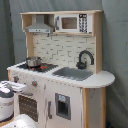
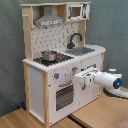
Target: Play with the kitchen
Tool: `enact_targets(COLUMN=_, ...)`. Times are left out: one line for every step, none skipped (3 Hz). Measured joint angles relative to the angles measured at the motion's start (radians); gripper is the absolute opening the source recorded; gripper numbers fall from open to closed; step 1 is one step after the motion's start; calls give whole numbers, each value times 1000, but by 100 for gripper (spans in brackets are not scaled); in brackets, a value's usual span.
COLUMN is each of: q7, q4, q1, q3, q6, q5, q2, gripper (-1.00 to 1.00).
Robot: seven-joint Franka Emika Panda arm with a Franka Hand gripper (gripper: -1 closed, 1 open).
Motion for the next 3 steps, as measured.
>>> enact_targets(q7=2, q4=8, q1=-58, q3=30, q6=78, q5=3, q2=-1, gripper=100)
enact_targets(q7=4, q4=14, q1=-146, q3=39, q6=123, q5=18, q2=-1, gripper=100)
enact_targets(q7=42, q4=38, q1=-239, q3=50, q6=123, q5=19, q2=0, gripper=100)
